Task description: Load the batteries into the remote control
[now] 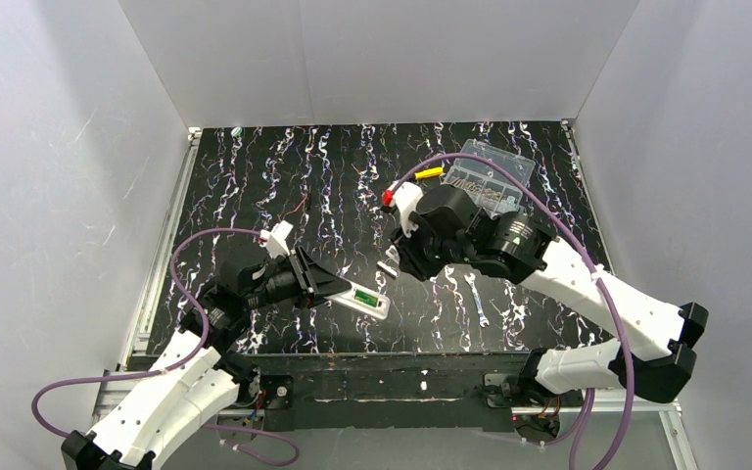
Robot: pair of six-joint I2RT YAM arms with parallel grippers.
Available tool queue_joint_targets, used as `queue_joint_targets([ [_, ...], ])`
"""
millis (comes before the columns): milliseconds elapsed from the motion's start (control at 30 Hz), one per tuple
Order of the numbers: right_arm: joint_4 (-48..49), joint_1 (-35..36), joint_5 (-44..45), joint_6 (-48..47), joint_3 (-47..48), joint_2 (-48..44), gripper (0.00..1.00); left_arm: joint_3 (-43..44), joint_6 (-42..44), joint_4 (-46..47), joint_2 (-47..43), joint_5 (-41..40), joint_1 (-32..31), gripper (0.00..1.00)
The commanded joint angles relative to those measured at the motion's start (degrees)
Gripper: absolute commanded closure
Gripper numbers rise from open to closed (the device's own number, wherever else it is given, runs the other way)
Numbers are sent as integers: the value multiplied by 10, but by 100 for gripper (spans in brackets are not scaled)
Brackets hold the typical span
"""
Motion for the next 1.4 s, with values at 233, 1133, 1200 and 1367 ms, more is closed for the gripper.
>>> queue_joint_targets([
  [233, -68, 46, -140, -60, 91, 64, 75, -13, -60, 122, 14, -4, 3, 100],
  [1133, -59, 59, -131, -135, 111, 88, 75, -4, -71, 166, 21, 54, 3, 100],
  [1200, -56, 59, -128, -136, 111, 86, 75, -6, -71, 165, 21, 54, 3, 100],
  [1367, -53, 59, -132, -137, 110, 86, 75, -6, -73, 169, 21, 55, 3, 100],
])
